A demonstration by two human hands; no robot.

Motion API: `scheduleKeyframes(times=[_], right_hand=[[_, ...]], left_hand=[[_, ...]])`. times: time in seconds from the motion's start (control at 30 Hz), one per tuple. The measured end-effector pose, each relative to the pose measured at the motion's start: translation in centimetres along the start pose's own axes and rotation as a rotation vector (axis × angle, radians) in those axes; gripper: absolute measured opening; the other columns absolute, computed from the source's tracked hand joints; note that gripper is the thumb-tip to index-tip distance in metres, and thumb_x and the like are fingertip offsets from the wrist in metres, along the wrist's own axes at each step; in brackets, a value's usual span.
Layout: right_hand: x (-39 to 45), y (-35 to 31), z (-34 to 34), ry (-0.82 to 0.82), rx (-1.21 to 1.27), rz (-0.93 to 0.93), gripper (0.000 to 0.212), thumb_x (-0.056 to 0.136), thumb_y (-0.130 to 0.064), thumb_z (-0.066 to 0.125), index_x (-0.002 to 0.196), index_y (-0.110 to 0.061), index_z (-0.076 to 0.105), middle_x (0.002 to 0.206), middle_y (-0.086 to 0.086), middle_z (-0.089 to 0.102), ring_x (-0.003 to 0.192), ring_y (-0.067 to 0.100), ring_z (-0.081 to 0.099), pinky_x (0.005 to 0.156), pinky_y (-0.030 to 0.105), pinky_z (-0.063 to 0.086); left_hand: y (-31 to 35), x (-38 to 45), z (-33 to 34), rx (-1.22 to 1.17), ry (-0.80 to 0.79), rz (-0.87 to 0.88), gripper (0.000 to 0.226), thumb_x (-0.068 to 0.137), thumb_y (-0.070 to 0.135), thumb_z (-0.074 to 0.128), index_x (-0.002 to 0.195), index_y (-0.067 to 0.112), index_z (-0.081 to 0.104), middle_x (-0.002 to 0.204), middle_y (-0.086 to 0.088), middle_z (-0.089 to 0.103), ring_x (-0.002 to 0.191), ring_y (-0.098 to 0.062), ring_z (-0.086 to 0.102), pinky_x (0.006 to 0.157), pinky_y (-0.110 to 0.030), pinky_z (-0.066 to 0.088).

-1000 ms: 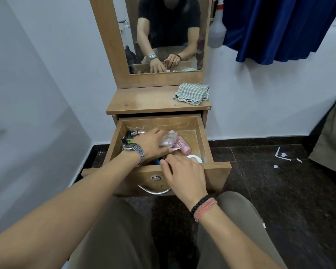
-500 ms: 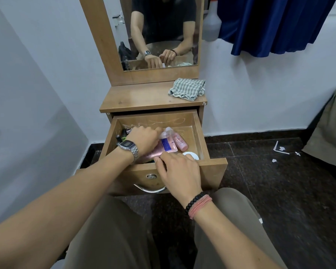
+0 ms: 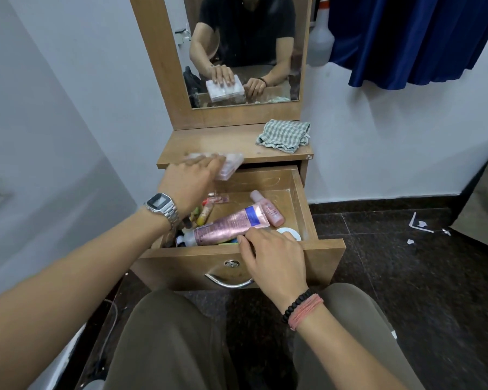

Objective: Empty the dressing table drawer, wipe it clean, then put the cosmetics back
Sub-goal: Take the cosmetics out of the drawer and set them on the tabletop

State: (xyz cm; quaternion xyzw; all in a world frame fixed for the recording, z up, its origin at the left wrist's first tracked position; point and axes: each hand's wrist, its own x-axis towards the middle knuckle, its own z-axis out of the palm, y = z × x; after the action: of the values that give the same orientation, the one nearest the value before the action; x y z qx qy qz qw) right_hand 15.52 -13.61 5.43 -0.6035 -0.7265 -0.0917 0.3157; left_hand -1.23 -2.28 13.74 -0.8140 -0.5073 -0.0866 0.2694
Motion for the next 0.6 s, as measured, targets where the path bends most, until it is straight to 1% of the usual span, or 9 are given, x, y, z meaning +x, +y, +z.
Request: scheduleKeyframes(times=[0.03, 0.1, 0.2, 0.27, 0.33, 0.4, 0.5, 0.6], right_hand=[[0.0, 0.0, 0.0, 0.000, -0.003, -0.001, 0.033, 0.092, -0.039, 0.040, 0.065, -0.026, 0.054, 0.059, -0.009, 0.057, 0.057, 0.011, 0.054, 0.055, 0.027, 0.034], [0.0, -0.1, 0.0, -0.012, -0.004, 0.001, 0.033, 0.093, -0.040, 0.039, 0.066, -0.027, 0.053, 0.060, -0.009, 0.058, 0.058, 0.011, 0.055, 0.055, 0.028, 0.036], [0.0, -0.1, 0.1, -0.002, 0.000, -0.001, 0.032, 0.092, -0.039, 0.039, 0.065, -0.027, 0.049, 0.060, -0.009, 0.057, 0.057, 0.011, 0.054, 0.055, 0.028, 0.036], [0.0, -0.1, 0.1, 0.013, 0.002, -0.010, 0.030, 0.092, -0.039, 0.040, 0.064, -0.028, 0.042, 0.059, -0.009, 0.056, 0.056, 0.011, 0.052, 0.055, 0.027, 0.034], [0.1, 0.0, 0.3, 0.018, -0.001, -0.012, 0.029, 0.092, -0.038, 0.041, 0.065, -0.029, 0.037, 0.058, -0.009, 0.054, 0.055, 0.011, 0.051, 0.055, 0.026, 0.032], [0.1, 0.0, 0.5, 0.003, -0.005, -0.007, 0.030, 0.092, -0.038, 0.041, 0.063, -0.028, 0.042, 0.058, -0.009, 0.054, 0.056, 0.012, 0.052, 0.055, 0.028, 0.035], [0.0, 0.0, 0.6, 0.001, -0.009, -0.006, 0.031, 0.092, -0.038, 0.041, 0.064, -0.026, 0.047, 0.058, -0.008, 0.054, 0.056, 0.013, 0.052, 0.056, 0.030, 0.037], [0.0, 0.0, 0.5, 0.000, -0.018, -0.004, 0.032, 0.092, -0.039, 0.040, 0.063, -0.027, 0.046, 0.057, -0.009, 0.053, 0.054, 0.012, 0.050, 0.055, 0.029, 0.037]], left_hand=[[-0.5, 0.5, 0.4, -0.003, 0.012, -0.031, 0.046, 0.089, 0.012, 0.058, 0.135, 0.019, 0.050, 0.128, -0.003, 0.062, 0.105, -0.024, 0.066, 0.063, -0.036, 0.055], [-1.4, 1.5, 1.6, 0.004, -0.001, -0.092, 0.049, 0.087, 0.005, 0.056, 0.134, 0.016, 0.051, 0.133, -0.005, 0.058, 0.114, -0.026, 0.062, 0.071, -0.040, 0.055], [-2.4, 2.7, 4.0, 0.025, -0.072, -0.147, 0.050, 0.088, 0.002, 0.053, 0.137, 0.014, 0.047, 0.139, -0.005, 0.053, 0.118, -0.027, 0.058, 0.080, -0.042, 0.054], [-2.8, 3.2, 5.3, 0.023, -0.113, -0.160, 0.052, 0.089, 0.004, 0.052, 0.139, 0.015, 0.042, 0.143, -0.006, 0.048, 0.123, -0.027, 0.053, 0.089, -0.042, 0.049], [-3.1, 3.6, 6.5, 0.013, -0.156, -0.171, 0.054, 0.093, 0.011, 0.051, 0.144, 0.018, 0.033, 0.149, -0.005, 0.039, 0.130, -0.027, 0.045, 0.097, -0.043, 0.043], [-3.4, 4.1, 7.4, -0.015, -0.199, -0.189, 0.054, 0.097, 0.025, 0.047, 0.146, 0.021, 0.026, 0.153, -0.003, 0.031, 0.137, -0.027, 0.034, 0.103, -0.044, 0.036], [-3.9, 4.9, 8.0, -0.080, -0.239, -0.210, 0.055, 0.097, 0.043, 0.041, 0.146, 0.024, 0.025, 0.155, 0.000, 0.027, 0.140, -0.028, 0.028, 0.107, -0.049, 0.030], [-4.2, 5.7, 8.2, -0.122, -0.259, -0.226, 0.054, 0.099, 0.049, 0.030, 0.147, 0.024, 0.024, 0.156, 0.000, 0.025, 0.141, -0.029, 0.025, 0.109, -0.052, 0.026]])
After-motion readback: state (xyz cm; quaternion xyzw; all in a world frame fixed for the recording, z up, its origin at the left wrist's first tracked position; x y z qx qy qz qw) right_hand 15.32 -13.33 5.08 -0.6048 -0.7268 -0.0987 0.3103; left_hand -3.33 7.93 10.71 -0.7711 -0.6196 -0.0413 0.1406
